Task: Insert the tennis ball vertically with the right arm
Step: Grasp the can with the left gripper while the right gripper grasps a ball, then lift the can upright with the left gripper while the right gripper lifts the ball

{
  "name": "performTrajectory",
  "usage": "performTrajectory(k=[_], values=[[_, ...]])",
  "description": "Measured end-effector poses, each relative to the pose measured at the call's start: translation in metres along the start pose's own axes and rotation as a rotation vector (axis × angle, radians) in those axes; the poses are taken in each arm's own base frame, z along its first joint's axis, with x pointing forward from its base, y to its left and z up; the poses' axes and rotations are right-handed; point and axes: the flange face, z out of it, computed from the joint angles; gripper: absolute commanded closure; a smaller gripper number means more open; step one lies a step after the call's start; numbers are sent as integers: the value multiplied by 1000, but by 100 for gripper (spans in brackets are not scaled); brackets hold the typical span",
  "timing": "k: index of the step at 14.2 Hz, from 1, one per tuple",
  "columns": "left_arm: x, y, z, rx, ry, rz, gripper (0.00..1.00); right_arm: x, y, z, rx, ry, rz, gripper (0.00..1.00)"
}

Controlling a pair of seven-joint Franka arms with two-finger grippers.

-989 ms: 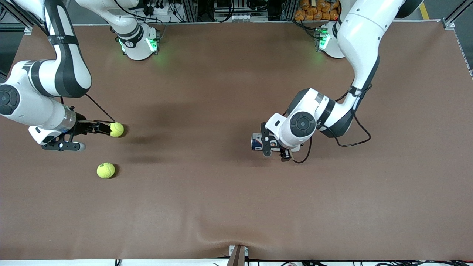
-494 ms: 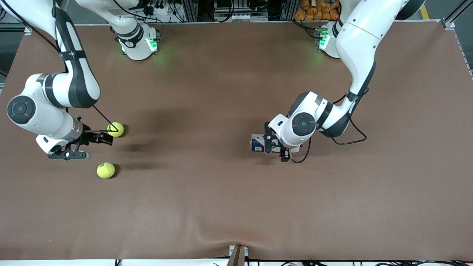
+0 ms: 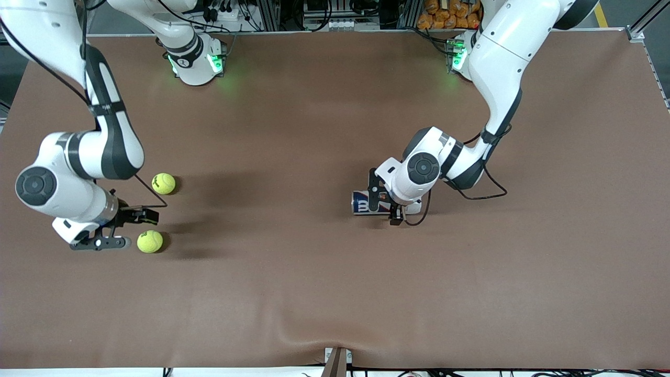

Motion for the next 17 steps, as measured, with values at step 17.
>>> performTrajectory(k=[17], values=[[10,-46,-122,63,361,-135,39,28,34,82,0,40,22,0]])
